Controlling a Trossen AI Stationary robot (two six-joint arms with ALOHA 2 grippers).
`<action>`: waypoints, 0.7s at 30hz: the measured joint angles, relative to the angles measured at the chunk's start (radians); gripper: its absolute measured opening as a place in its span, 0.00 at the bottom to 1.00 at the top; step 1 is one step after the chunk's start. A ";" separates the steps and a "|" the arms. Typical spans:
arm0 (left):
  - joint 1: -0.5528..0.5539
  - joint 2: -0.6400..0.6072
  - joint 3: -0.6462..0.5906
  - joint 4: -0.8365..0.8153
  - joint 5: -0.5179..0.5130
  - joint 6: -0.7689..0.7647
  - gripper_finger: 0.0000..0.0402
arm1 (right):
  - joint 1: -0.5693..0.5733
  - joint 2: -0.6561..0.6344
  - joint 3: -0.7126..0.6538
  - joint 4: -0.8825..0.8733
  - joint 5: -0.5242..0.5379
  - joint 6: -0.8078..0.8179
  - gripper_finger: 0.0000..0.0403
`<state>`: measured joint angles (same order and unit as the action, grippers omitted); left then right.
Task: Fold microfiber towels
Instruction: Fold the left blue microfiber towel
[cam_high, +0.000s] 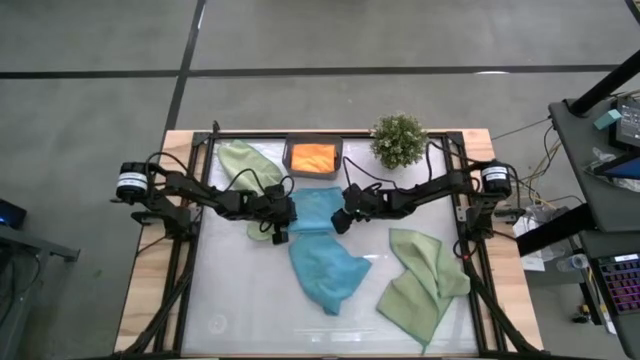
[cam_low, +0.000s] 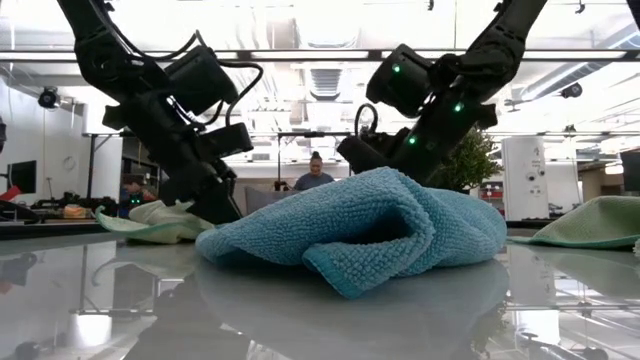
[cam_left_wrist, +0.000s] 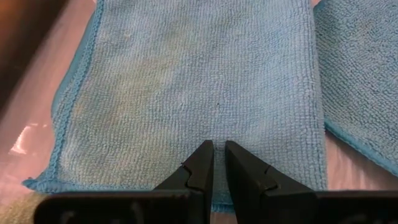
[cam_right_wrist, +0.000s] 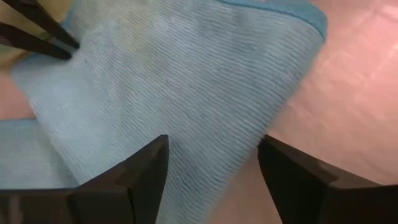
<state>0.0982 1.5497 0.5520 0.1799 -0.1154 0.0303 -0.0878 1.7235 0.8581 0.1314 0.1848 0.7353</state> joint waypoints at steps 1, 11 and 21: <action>0.000 0.000 0.000 0.000 0.000 0.000 0.07 | 0.000 0.003 0.000 0.012 -0.001 0.000 0.57; 0.000 0.000 0.000 0.002 -0.001 0.000 0.07 | -0.005 0.005 0.000 0.038 0.000 -0.012 0.25; -0.001 0.000 0.015 0.051 -0.002 0.000 0.07 | -0.030 -0.064 0.009 -0.113 0.000 -0.112 0.03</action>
<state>0.0972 1.5497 0.5675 0.2309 -0.1169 0.0303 -0.1175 1.6590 0.8666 0.0180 0.1844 0.6230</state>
